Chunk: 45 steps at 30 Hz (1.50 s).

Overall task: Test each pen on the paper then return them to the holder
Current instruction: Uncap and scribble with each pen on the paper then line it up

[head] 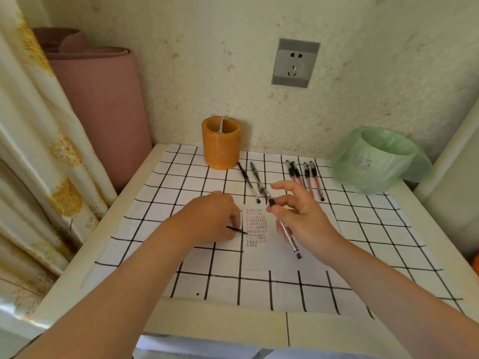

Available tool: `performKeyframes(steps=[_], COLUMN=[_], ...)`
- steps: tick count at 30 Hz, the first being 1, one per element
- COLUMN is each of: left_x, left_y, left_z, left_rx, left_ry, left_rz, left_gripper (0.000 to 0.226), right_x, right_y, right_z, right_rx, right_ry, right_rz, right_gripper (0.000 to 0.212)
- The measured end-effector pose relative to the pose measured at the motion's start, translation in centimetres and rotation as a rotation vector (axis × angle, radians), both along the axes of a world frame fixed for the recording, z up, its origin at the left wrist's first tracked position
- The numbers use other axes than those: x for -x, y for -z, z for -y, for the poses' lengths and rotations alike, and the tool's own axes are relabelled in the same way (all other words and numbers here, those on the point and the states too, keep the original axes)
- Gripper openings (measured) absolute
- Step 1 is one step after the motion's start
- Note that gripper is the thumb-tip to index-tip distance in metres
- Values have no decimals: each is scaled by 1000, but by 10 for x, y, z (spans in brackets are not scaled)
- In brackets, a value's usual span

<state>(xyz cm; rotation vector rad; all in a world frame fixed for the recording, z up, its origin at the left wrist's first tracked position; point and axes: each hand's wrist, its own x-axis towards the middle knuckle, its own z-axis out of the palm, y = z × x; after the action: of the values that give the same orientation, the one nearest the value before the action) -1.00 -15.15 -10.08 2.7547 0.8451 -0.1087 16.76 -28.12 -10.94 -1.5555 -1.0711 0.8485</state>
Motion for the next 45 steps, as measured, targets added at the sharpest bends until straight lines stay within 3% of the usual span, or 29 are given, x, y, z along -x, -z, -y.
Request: performKeyframes(steps=[2, 7, 14, 24, 27, 31, 37, 42, 45], left_x=[1, 7, 7, 1, -2, -5, -7, -6, -4], left_y=[0, -7, -12, -15, -13, -12, -17, -18, -17], left_z=[-2, -7, 1, 16, 23, 32, 35, 34, 24], left_rx=[16, 159, 197, 238, 334, 521, 641, 681, 561], left_ry=[-23, -79, -51, -25, -18, -30, -62, -74, -111], left_rz=[12, 77, 103, 115, 136, 172, 177, 161, 190], left_gripper=[12, 17, 22, 21, 23, 17, 24, 20, 14], right_x=[-2, -6, 2, 8, 13, 18, 24, 27, 23], right_y=[1, 5, 3, 9, 7, 6, 6, 8, 7], right_z=[-1, 4, 5, 3, 7, 6, 5, 3, 0], right_rx=[26, 105, -32, -29, -10, 46, 25, 11, 44], right_ry=[1, -78, -81, -183, -227, -203, -129, -130, -220], right_rz=[131, 659, 777, 849, 1036, 1305, 1314, 1247, 1178], right_gripper=[37, 17, 18, 20, 28, 63, 72, 62, 46])
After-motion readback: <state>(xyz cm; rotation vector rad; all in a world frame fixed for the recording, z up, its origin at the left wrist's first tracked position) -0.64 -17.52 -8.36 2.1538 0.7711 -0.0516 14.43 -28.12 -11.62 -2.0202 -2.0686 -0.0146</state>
